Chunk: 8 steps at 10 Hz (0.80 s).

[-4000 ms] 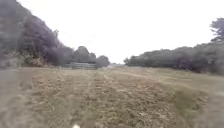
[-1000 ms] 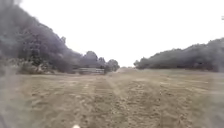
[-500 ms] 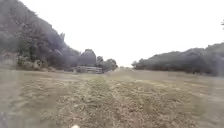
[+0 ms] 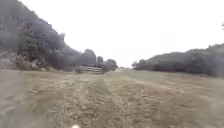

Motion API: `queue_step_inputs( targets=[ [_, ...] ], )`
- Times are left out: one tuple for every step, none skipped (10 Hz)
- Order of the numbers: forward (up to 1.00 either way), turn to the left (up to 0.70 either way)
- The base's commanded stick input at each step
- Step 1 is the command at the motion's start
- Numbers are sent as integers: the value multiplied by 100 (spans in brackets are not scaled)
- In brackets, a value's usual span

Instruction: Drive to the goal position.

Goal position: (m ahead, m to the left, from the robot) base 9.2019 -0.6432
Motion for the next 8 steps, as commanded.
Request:
queue_step_inputs(
  targets=[
    [60, -15],
    [60, -15],
    [60, -15],
    [60, -15],
    [60, -15],
    [60, -15],
    [60, -15],
    [60, -15]
  ],
)
